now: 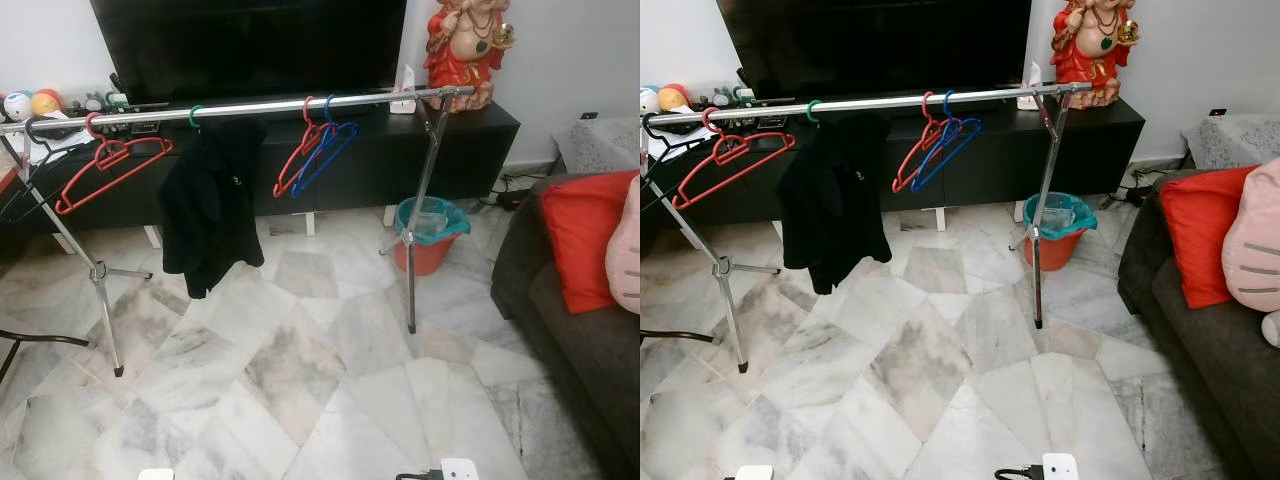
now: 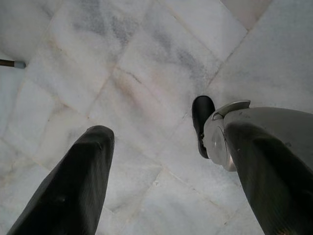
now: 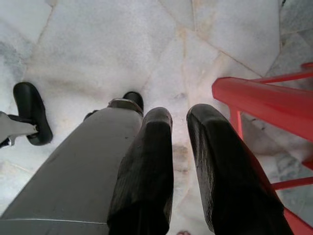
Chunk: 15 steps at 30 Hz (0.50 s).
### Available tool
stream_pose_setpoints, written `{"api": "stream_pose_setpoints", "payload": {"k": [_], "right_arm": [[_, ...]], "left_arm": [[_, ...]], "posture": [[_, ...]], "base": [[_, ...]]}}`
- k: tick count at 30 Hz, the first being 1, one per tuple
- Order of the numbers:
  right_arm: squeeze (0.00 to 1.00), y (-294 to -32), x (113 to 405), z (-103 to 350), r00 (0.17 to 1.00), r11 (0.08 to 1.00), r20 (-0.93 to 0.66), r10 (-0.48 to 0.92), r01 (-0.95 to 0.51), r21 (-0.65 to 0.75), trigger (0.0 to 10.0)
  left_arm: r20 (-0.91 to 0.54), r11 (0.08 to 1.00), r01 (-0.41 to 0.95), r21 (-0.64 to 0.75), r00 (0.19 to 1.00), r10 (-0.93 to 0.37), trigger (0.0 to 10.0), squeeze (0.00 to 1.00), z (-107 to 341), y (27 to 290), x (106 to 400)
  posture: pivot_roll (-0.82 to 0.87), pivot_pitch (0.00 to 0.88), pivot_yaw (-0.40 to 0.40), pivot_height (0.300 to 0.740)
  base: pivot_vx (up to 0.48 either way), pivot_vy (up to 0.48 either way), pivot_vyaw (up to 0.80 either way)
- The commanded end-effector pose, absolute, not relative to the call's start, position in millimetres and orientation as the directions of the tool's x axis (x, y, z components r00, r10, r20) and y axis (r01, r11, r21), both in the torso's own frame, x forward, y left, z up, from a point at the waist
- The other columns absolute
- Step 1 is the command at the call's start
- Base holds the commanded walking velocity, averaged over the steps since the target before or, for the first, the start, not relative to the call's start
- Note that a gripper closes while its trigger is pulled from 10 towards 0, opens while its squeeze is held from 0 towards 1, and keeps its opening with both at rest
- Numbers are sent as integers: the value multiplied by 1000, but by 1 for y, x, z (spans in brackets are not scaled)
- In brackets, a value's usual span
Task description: Hang hanger
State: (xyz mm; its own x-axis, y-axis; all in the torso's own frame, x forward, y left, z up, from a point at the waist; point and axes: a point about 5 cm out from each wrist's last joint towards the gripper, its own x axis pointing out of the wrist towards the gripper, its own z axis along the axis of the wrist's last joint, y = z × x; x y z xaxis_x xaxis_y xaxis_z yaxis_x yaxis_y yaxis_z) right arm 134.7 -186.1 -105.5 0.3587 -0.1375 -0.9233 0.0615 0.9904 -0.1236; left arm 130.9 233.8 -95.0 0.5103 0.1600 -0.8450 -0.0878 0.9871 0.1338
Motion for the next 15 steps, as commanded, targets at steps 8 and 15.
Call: {"api": "stream_pose_setpoints", "payload": {"k": [8, 15], "right_arm": [[0, -182, 145, -102, 412, 989, -903, -121, 133, -72, 10000], [0, -180, 144, -102, 444, 990, -889, -112, 128, -60, 10000]], "left_arm": [[-852, 986, -83, 143, 496, 165, 10000, 0, -95, 239, 129], [-852, 986, -82, 143, 497, 165, 10000, 0, -95, 239, 129]], "posture": [[-44, 29, 25, 740], [-44, 29, 25, 740]], "base": [[0, 0, 0], [0, 0, 0]]}}
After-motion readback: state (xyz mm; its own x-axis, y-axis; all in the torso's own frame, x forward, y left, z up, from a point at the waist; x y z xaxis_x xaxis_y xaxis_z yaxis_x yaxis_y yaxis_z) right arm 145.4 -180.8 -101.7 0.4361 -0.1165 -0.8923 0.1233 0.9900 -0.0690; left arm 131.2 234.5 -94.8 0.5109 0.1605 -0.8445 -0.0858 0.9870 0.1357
